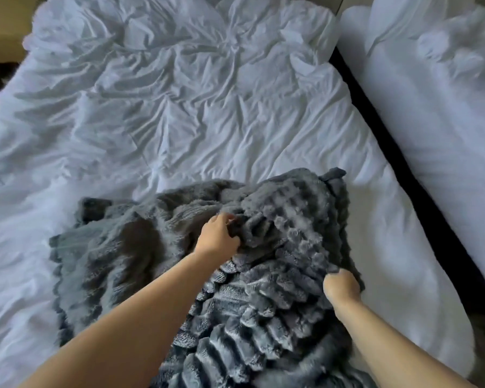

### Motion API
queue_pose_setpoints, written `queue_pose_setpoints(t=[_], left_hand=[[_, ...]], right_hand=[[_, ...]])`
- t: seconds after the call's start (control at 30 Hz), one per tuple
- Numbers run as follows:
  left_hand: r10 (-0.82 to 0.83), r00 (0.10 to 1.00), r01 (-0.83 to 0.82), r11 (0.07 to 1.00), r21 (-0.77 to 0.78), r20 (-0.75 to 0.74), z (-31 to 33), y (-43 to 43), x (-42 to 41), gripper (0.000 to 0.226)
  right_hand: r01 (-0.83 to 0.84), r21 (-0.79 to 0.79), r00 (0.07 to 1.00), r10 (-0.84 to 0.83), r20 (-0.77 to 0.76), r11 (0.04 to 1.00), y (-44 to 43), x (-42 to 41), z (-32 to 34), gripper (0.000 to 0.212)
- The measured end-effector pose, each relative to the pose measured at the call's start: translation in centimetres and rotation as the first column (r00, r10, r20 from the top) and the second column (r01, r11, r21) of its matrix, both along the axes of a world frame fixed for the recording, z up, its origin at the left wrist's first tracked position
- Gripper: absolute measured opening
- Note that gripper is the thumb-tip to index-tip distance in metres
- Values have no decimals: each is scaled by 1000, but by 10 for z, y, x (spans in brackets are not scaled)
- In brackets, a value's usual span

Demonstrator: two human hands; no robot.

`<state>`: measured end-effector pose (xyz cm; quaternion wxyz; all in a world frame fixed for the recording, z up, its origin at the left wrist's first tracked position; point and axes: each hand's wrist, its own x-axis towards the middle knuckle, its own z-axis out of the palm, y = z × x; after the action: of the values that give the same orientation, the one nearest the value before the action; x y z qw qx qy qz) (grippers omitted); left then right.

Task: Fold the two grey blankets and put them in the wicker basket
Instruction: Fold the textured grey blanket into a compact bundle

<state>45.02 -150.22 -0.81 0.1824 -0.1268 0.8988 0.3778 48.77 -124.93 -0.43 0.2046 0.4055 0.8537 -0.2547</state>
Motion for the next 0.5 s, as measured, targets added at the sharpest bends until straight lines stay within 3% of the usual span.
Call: queue_pose_setpoints(t=[0.1, 0.13, 0.23, 0.27, 0.33, 0.4, 0.5], left_hand=[[-164, 981, 164, 987, 9, 106, -8, 35, -16, 59], [-222, 966, 224, 975, 1, 134, -11, 44, -13, 55], [-244, 947, 234, 970, 72, 211, -20, 53, 12, 65], [-224, 943, 201, 973, 118, 244, -21, 51, 23, 77], [-190, 938, 134, 971, 200, 291, -15, 40, 39, 96], [-158, 946, 102, 974, 202, 284, 4, 22, 43, 88], [63, 989, -94, 965, 247, 131, 50, -16, 28, 40]], right_hand=[[-54, -8, 988, 54, 147, 999, 28, 12, 4, 12], [-107, 23, 988, 103, 112, 994, 34, 8, 3, 18], [-317, 107, 925, 332, -183, 942, 26, -14, 3, 68], [-404, 119, 868, 421, -263, 907, 14, -24, 7, 73], [-554, 84, 753, 541, -375, 828, -13, -45, 14, 62], [-568, -20, 745, 505, -436, 822, -40, -63, 27, 44], [-341, -346, 810, 86, -581, 874, -76, -90, 67, 23]])
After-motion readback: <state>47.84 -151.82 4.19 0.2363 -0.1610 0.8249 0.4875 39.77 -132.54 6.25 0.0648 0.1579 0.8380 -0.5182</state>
